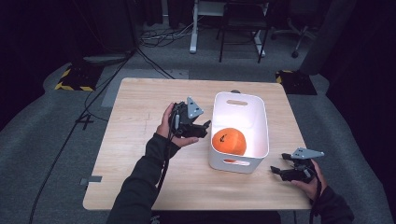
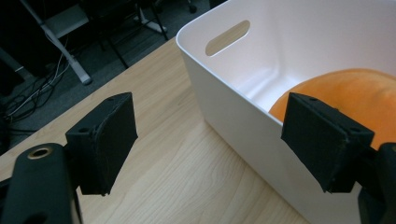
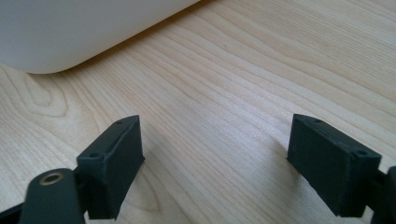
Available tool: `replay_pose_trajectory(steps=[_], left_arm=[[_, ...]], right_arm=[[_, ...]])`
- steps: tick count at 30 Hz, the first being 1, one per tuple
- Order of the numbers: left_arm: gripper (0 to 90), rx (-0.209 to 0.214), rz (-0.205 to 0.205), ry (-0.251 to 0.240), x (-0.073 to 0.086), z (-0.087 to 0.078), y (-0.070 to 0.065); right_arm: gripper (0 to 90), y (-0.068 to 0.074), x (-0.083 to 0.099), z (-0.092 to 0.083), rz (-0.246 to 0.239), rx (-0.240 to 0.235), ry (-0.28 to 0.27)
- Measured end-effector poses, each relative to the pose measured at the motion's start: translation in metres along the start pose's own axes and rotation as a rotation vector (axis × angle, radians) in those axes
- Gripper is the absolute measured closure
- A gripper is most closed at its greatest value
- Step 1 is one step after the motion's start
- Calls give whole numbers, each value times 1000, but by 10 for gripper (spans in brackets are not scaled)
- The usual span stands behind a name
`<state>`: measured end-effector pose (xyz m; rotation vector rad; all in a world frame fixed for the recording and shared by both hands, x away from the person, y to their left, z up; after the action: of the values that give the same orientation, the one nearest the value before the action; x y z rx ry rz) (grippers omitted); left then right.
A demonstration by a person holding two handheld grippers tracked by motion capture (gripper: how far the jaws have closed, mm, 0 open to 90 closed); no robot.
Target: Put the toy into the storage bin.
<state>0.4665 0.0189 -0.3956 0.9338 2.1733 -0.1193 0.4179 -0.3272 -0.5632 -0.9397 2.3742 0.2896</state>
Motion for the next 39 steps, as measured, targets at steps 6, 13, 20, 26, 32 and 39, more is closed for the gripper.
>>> replay_pose_trajectory(steps=[6, 13, 20, 26, 32, 39], left_arm=[[183, -13, -6, 19, 10, 1, 4], [178, -12, -15, 39, 23, 4, 7], [176, -26, -3, 57, 33, 4, 10], [175, -28, -3, 72, 43, 2, 15], [168, -39, -10, 86, 51, 2, 17], [169, -65, 30, 132, 64, 3, 18]], right_arm=[[182, 0, 0, 0, 1, 0, 0], [182, 0, 0, 0, 0, 0, 0], [182, 0, 0, 0, 0, 0, 0], [182, 0, 0, 0, 1, 0, 0], [182, 0, 0, 0, 0, 0, 0], [182, 0, 0, 0, 0, 0, 0]])
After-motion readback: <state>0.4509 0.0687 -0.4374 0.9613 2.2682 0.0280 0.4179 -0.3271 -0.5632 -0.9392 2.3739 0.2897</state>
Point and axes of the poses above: each handheld gripper's, and its own axes: z roughly forward along the jaws, x roughly out of its underside, y roughly to its left, the point moved 9 cm from there along z, roughly forward along the jaws, and after that the axes turned 13 degrees about y, right-handed, at the moved point
